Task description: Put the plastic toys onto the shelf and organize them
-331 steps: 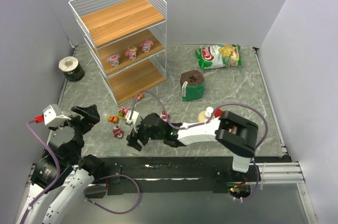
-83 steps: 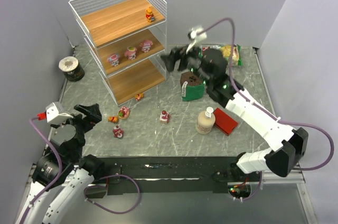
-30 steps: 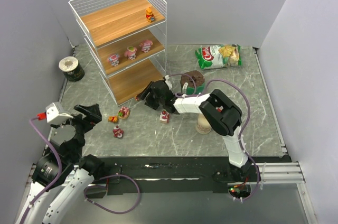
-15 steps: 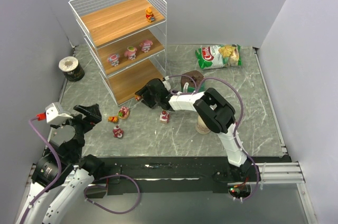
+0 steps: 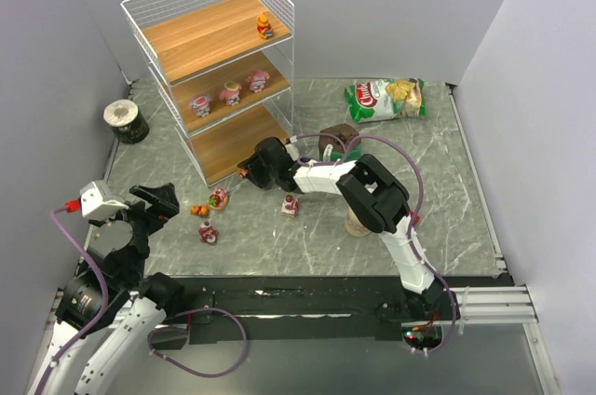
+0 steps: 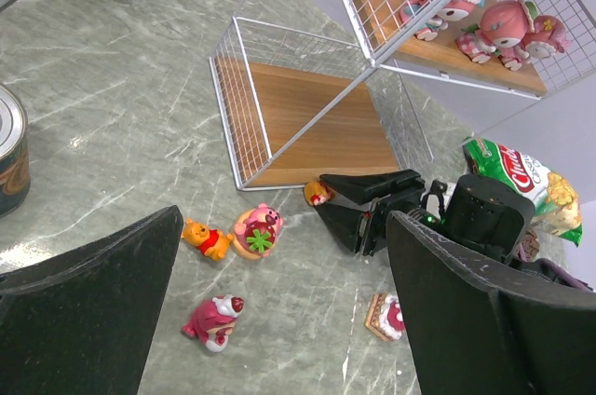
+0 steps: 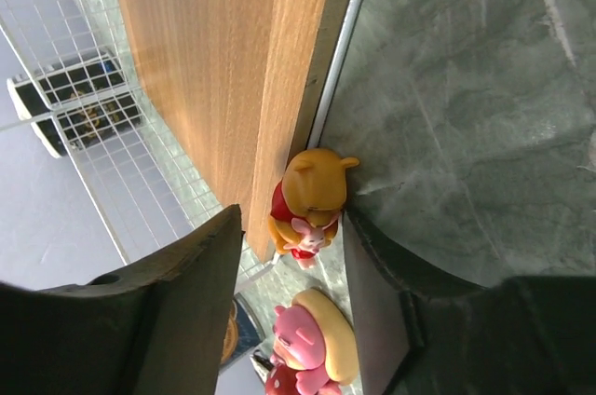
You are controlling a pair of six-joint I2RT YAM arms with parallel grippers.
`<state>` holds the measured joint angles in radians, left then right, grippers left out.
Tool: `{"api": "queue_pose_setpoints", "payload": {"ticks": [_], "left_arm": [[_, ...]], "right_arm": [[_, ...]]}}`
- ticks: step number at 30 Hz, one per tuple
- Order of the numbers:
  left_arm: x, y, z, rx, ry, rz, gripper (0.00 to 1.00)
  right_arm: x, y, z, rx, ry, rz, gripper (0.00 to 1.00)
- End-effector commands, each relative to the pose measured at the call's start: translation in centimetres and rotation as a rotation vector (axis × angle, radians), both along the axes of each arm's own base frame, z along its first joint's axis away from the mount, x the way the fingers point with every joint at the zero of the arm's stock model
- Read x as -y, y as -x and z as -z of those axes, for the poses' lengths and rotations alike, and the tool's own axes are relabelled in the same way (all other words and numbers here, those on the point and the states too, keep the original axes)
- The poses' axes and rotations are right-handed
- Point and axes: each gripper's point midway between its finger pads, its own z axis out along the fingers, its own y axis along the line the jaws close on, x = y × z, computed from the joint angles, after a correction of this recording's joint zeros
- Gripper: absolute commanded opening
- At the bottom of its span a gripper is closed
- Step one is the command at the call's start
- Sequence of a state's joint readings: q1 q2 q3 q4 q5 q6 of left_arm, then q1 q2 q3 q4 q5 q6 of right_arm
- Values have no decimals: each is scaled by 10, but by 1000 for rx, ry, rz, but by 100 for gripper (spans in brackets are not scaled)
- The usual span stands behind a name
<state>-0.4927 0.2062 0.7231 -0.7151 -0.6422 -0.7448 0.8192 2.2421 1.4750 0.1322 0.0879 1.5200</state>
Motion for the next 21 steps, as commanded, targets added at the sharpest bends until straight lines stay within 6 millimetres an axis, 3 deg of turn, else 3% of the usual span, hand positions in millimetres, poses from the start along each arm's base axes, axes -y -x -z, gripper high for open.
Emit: {"api": "queue_pose_setpoints", "payload": {"ticks": [1, 8, 12, 16, 21], "left_arm": [[0, 0, -6, 27, 6, 4, 96], [-1, 0, -7, 33, 8, 1, 96], [-1, 0, -6, 30, 7, 1, 96], [-1, 1, -7, 32, 9, 0, 96], [-1, 1, -7, 34, 10, 0, 96]], "right_arm": [[9, -8, 22, -61, 39, 56, 49], [11, -6, 31, -91, 35, 59, 38], [12, -7, 28, -61, 45, 51, 18], [12, -11, 10, 24, 53, 16, 0], [15, -9, -9, 133, 90, -26, 0]]}}
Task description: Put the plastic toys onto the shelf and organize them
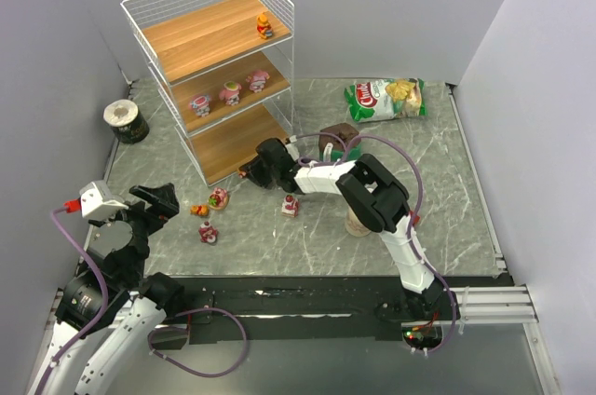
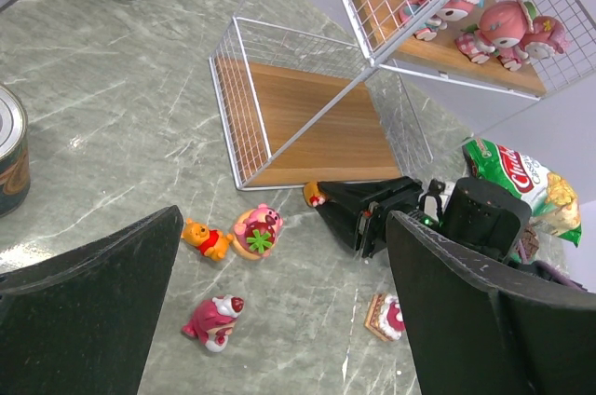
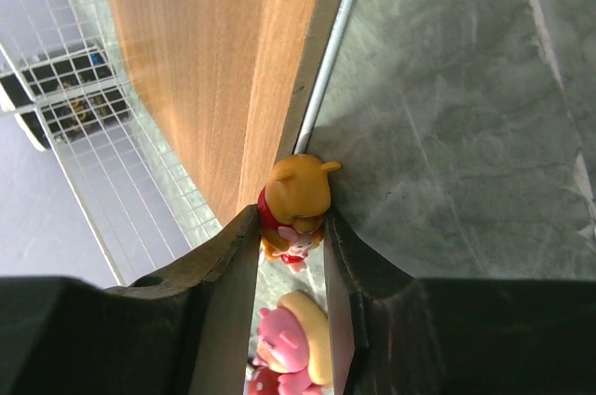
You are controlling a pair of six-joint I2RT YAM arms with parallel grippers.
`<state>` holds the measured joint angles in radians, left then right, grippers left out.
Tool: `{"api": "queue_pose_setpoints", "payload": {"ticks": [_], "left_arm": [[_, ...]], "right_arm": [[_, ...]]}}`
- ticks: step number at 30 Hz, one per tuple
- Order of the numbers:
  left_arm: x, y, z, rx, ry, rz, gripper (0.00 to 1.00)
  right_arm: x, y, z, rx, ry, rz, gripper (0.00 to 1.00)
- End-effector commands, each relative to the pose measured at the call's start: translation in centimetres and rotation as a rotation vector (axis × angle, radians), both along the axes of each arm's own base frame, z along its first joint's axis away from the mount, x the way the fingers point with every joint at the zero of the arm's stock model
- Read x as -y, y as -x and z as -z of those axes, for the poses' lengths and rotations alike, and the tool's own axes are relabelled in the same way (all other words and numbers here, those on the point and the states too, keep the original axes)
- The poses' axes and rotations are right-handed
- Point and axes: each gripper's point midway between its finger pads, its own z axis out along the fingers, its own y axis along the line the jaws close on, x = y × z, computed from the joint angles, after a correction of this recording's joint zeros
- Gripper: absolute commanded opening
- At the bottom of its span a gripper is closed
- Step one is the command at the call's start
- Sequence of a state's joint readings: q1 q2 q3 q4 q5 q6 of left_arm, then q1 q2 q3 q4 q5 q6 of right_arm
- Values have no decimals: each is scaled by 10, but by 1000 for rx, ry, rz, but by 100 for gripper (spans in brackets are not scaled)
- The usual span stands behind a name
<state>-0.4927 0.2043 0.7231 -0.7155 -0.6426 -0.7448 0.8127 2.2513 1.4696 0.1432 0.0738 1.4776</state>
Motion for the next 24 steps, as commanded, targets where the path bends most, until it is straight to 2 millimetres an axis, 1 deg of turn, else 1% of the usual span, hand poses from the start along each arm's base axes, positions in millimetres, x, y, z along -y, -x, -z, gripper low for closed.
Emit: {"api": "queue_pose_setpoints", "payload": {"ticks": [1, 2, 3, 5, 6, 7, 8, 9, 10, 11, 12, 13, 14, 15, 16, 17, 18, 20, 21, 22, 24], "left_arm": [[-1, 1, -8, 34, 10, 1, 96], [-1, 1, -7, 34, 11, 2, 96], [-1, 1, -7, 33, 10, 1, 96], [0, 0, -7, 33, 8, 3, 96], [0, 1, -7, 34, 9, 3, 96], [0, 1, -7, 34, 9, 3, 96], [0, 0, -7, 33, 8, 3, 96], [0, 0, -8, 35, 10, 3, 96], [0, 1, -7, 34, 9, 4, 97], [0, 1, -7, 34, 8, 3, 96], [0, 1, -7, 34, 11, 2, 96], [0, 1, -8, 35, 10, 4, 96], [0, 1, -8, 36, 11, 4, 96], [-1, 1, -8, 35, 10, 3, 96], [0, 1, -8, 38, 12, 4, 96], [0, 1, -8, 38, 12, 6, 96], [0, 1, -8, 39, 11, 7, 96], [0, 1, -8, 40, 10, 7, 97], [2, 1, -8, 42, 12, 15, 96], [2, 1, -8, 40, 8, 19, 96], [3, 0, -8, 38, 6, 20, 96]], "right_arm": [[14, -9, -26, 161, 83, -12, 0], [14, -8, -30, 187, 90, -23, 0], [13, -8, -42, 225, 97, -28, 0], [13, -5, -52, 288, 139, -61, 0], [14, -6, -67, 330, 145, -56, 0], [14, -2, -71, 367, 179, -81, 0], [14, -2, -81, 403, 185, -85, 0], [14, 1, -98, 444, 185, -87, 0], [17, 5, -102, 488, 231, -100, 0], [18, 7, -111, 522, 243, -103, 0], [20, 11, -136, 572, 238, -95, 0], [28, 13, -139, 616, 295, -95, 0], [29, 17, -150, 655, 313, -99, 0], [35, 20, -175, 704, 308, -79, 0], [41, 22, -179, 744, 357, -97, 0], [44, 25, -190, 772, 370, -100, 0], [49, 28, -210, 808, 363, -95, 0], [59, 30, -227, 855, 431, -112, 0], [64, 33, -245, 892, 439, -111, 0], [68, 34, -256, 916, 506, -142, 0], [73, 37, -282, 957, 561, -153, 0]]}}
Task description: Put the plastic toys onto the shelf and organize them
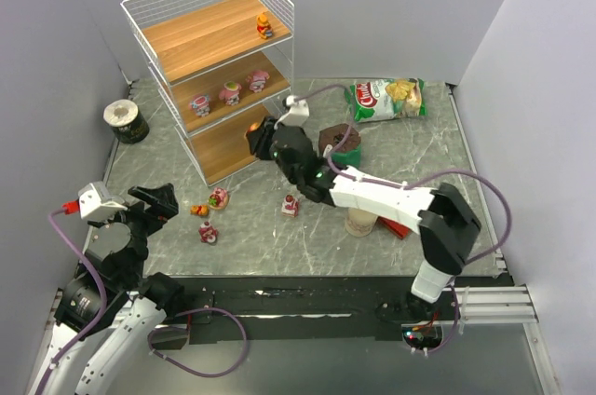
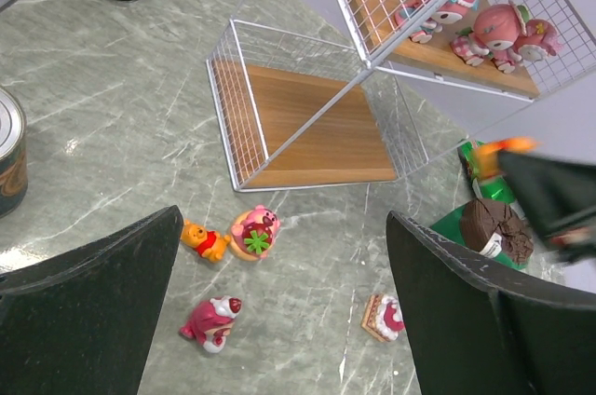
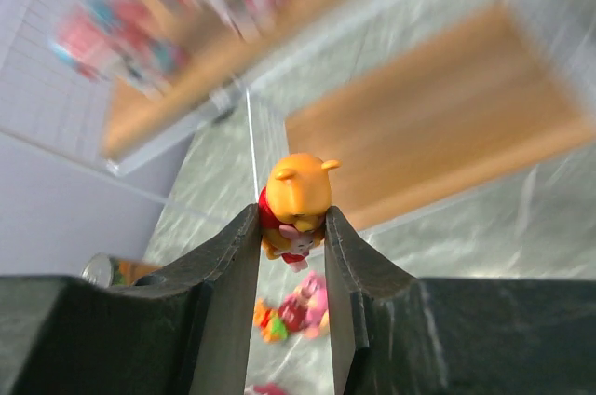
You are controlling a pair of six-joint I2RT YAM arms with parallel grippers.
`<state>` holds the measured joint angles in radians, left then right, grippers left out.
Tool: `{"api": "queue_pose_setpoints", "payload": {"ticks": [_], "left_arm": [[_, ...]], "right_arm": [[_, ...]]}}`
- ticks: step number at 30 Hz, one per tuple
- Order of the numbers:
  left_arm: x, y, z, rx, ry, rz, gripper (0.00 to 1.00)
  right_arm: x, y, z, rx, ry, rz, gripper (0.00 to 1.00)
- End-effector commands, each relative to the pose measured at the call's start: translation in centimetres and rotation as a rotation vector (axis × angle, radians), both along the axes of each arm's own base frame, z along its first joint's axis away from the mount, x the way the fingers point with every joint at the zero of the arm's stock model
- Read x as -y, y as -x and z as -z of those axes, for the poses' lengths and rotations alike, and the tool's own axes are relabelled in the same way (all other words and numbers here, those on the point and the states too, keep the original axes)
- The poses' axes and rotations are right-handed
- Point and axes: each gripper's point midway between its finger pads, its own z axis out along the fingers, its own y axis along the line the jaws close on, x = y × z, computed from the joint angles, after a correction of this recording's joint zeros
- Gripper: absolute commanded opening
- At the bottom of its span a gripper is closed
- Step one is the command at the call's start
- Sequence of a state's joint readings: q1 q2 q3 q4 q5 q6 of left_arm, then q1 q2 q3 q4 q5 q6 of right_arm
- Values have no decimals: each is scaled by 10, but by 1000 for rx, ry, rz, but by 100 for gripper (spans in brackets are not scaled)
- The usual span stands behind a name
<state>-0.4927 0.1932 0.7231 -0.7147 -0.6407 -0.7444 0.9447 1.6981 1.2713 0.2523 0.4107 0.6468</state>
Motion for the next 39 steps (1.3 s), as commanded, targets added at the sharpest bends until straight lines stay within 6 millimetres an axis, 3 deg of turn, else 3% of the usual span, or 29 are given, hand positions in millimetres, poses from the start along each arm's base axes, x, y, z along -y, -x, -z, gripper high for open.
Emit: {"api": "queue_pose_setpoints", "payload": {"ticks": [1, 3, 4, 6, 7, 15, 16, 18, 19, 21, 22, 24, 26, 32, 39], "left_arm": [[4, -1, -7, 28, 1, 26, 96], [6, -2, -6, 27, -4, 35, 96], [7, -2, -7, 30, -4, 39, 96], [7, -3, -6, 26, -6, 40, 97], [7, -3, -5, 21, -8, 39, 97], [7, -4, -4, 15, -10, 35, 97], [7, -5, -3, 12, -12, 35, 96], [8, -5, -3, 9, -15, 35, 96], [8, -5, -3, 8, -15, 36, 97], [8, -5, -3, 8, -15, 36, 97], [8, -5, -4, 9, -13, 35, 96], [7, -5, -3, 8, -14, 33, 96], [7, -5, -4, 10, -12, 31, 97], [6, -4, -4, 15, -11, 32, 96], [6, -4, -4, 15, -9, 31, 96]], "right_arm": [[26, -5, -86, 226, 187, 36, 0], [28, -1, -98, 265, 283, -2, 0], [27, 0, -120, 296, 281, -6, 0], [26, 2, -127, 333, 363, -44, 0], [24, 3, -144, 364, 358, -46, 0], [18, -10, -189, 522, 445, -9, 0], [16, -10, -202, 545, 427, -9, 0], [9, -16, -202, 559, 446, -16, 0], [8, -17, -216, 575, 429, -11, 0], [-1, -27, -209, 555, 443, -38, 0], [-1, -27, -225, 571, 416, -38, 0], [-8, -34, -220, 562, 432, -49, 0], [-10, -34, -235, 593, 411, -49, 0], [-14, -42, -246, 632, 421, -28, 0], [-18, -57, -240, 645, 462, -30, 0]]}}
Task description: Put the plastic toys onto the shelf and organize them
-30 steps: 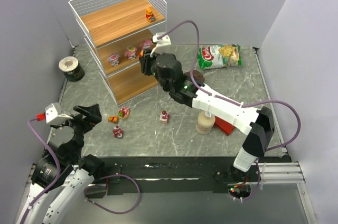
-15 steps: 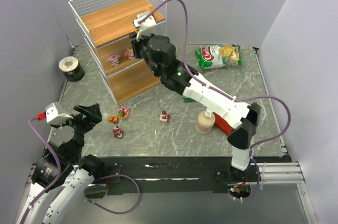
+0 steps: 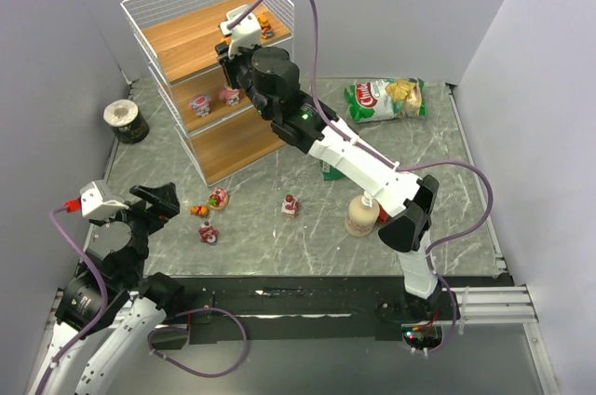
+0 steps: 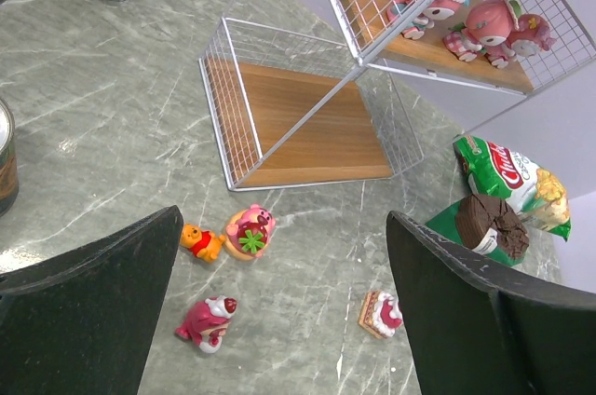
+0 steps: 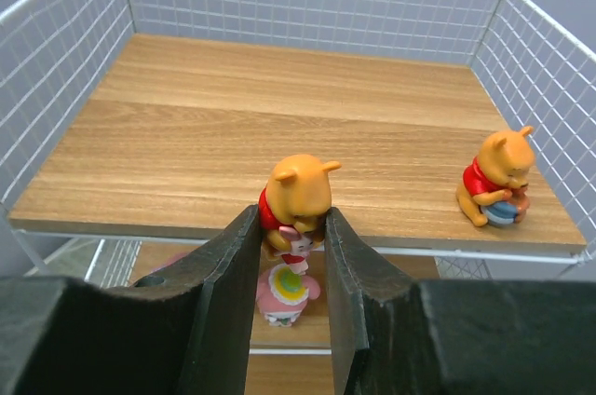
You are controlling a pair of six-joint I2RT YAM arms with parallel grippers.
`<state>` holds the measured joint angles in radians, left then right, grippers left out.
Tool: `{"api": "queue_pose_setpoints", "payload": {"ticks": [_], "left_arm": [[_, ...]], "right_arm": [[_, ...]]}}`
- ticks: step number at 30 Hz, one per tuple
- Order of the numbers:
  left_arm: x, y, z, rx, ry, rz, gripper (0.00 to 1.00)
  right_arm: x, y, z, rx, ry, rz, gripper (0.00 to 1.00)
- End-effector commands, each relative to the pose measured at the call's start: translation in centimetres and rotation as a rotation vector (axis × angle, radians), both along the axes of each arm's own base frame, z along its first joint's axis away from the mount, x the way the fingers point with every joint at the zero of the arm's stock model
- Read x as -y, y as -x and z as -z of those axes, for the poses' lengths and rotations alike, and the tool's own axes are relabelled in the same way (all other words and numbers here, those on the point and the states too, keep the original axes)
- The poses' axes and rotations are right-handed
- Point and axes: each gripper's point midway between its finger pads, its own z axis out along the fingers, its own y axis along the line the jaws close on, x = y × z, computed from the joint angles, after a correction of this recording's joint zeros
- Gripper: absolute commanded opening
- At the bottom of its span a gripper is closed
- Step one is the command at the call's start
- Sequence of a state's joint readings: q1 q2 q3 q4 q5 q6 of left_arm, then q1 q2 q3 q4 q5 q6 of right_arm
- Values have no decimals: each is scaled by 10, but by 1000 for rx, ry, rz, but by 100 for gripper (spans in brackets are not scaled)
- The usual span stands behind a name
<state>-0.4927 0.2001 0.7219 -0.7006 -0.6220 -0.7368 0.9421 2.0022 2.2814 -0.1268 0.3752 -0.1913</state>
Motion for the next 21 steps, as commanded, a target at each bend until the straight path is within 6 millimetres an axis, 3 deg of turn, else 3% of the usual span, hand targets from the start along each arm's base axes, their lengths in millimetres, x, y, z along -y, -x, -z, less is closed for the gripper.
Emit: {"api": "queue_pose_setpoints", "payload": {"ticks": [1, 15, 21], "left_arm": [[2, -2, -3, 13, -7, 12, 96], [2, -3, -3, 10, -9, 10, 96], [2, -2, -3, 10, -8, 9, 96]], "right_arm": [[9, -7, -23, 53, -19, 10, 0], [4, -22, -14, 64, 25, 20, 0], [4, -26, -9, 72, 65, 29, 11]]}}
